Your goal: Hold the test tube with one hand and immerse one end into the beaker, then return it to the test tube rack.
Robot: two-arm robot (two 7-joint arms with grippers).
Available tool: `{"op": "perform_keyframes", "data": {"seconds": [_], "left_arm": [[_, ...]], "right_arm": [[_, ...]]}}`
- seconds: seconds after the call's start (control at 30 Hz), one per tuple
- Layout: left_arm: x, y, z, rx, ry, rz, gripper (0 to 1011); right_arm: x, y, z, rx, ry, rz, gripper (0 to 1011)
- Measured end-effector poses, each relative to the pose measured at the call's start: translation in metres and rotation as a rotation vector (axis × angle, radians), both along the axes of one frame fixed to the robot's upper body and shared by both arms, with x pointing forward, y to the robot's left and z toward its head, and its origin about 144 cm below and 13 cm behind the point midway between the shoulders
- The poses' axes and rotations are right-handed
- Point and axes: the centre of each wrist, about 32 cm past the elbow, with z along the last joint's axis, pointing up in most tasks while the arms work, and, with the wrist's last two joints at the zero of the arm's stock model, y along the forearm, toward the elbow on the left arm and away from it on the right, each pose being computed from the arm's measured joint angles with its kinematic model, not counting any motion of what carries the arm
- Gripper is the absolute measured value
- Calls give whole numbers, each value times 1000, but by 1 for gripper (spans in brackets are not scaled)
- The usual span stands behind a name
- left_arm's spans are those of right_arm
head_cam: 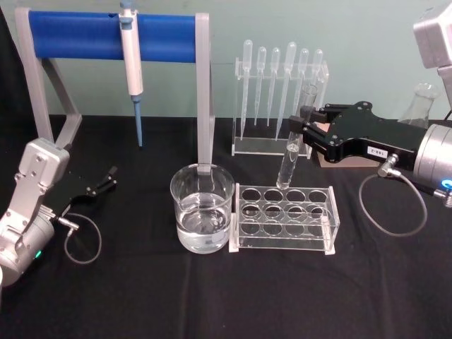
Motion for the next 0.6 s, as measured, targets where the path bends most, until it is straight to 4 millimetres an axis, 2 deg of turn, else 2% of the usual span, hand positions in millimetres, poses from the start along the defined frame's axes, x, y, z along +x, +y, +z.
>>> {"op": "perform_keyframes", "data": {"seconds": [0.6], "left_arm": [[0,0,0,0,0,0,1000]], "right_arm": [[0,0,0,0,-3,-1,222]]}}
